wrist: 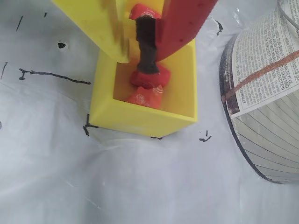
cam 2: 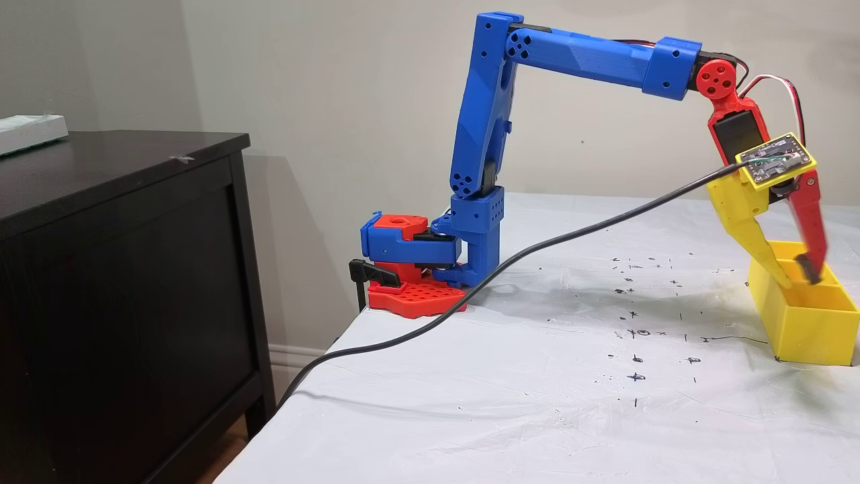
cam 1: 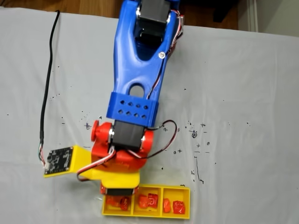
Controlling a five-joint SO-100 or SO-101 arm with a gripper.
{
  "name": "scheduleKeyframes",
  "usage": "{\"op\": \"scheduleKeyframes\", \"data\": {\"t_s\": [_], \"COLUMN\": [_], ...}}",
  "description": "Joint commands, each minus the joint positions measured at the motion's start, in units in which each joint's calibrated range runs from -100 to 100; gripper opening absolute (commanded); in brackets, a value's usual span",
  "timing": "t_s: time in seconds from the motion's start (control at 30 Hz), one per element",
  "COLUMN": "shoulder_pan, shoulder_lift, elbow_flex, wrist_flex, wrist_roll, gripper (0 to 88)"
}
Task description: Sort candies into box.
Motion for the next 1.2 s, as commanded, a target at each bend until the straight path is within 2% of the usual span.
{"op": "scheduleKeyframes", "data": {"t_s": [0.0, 0.3, 0.53, 0.63, 0.67, 0.9, 1.17], "shoulder_pan": [-0.3, -2.4, -6.2, -7.2, -7.2, -6.4, -4.8], "shoulder_lift": [-14.7, -36.8, -63.0, -75.9, -83.0, -103.6, -103.7], "elbow_flex": [4.0, 23.4, 59.0, 73.3, 78.4, 87.7, 88.8], "wrist_flex": [-0.6, -5.6, -20.9, -23.9, -22.1, -9.2, -3.4], "wrist_roll": [-0.2, -3.4, -4.6, -5.0, -5.1, -4.5, -4.8], "gripper": [0.2, 0.2, 0.2, 0.2, 0.2, 0.1, 0.1]}}
